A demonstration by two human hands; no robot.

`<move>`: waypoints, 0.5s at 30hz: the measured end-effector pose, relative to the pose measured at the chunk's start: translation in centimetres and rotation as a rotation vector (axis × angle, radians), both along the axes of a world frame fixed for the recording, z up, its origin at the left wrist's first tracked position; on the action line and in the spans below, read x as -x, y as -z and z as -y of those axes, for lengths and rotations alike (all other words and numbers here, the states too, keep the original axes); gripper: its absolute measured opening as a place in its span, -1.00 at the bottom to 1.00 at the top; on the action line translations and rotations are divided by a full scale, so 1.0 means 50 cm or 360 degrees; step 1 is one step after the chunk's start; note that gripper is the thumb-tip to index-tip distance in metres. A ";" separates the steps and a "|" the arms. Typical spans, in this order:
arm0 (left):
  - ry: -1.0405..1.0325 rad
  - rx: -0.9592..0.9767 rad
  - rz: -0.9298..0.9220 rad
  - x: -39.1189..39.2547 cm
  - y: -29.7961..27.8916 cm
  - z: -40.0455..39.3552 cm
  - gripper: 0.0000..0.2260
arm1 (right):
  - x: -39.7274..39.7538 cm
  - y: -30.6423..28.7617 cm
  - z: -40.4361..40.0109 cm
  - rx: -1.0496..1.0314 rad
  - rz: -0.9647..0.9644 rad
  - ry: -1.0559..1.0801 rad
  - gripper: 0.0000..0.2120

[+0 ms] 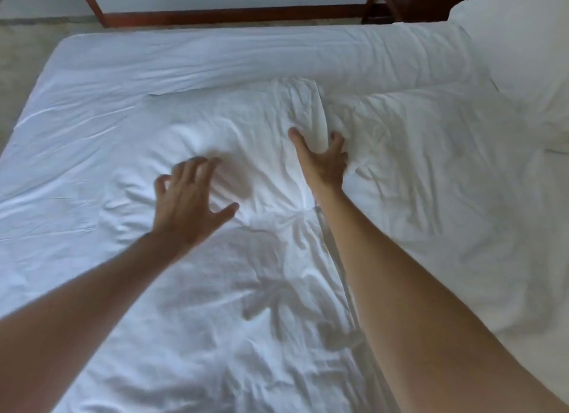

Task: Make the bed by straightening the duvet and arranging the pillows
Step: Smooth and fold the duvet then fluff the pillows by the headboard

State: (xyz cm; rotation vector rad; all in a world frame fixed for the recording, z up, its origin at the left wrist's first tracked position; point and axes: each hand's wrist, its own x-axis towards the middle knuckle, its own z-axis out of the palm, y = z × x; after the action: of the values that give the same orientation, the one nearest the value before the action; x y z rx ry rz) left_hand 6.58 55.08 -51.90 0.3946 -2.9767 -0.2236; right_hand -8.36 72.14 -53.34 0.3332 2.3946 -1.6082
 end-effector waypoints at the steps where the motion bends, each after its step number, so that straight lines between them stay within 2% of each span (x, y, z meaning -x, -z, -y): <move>1: -0.0031 -0.0023 0.0044 0.006 0.000 0.020 -0.20 | 0.023 -0.004 -0.002 0.0051 0.0154 -0.0061 0.19; 3: -0.0001 -0.0041 0.0152 0.016 -0.002 0.048 -0.10 | 0.058 -0.008 0.002 0.0223 0.0224 -0.0188 0.24; 4: 0.0022 -0.0045 0.0195 0.020 -0.001 0.054 -0.07 | 0.073 -0.014 0.013 0.0308 0.0184 -0.0245 0.12; 7: -0.0038 -0.0065 0.0201 0.030 0.005 0.053 -0.03 | 0.093 -0.059 0.073 0.0414 0.0021 -0.0493 -0.42; 9: -0.0057 -0.0033 0.0184 0.032 0.013 0.048 -0.08 | 0.099 -0.059 0.088 0.0381 -0.0010 -0.0605 -0.63; 11: 0.0055 0.0025 0.0298 0.036 0.028 0.041 -0.14 | 0.111 -0.015 0.055 0.0172 -0.0010 -0.0420 -0.62; 13: 0.0167 0.0031 0.0391 0.049 0.037 0.034 -0.13 | 0.118 0.039 -0.004 -0.0336 0.0001 -0.0111 -0.53; 15: 0.0141 0.0034 0.0294 0.069 0.034 0.037 -0.13 | 0.109 0.063 -0.041 -0.0573 -0.0008 0.0155 -0.47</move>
State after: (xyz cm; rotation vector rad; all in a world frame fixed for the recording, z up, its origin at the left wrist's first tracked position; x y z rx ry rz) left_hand 3.15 53.20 -53.60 0.2961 -3.1791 -0.1726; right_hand -13.80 74.19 -56.47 0.5167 2.7056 -1.2046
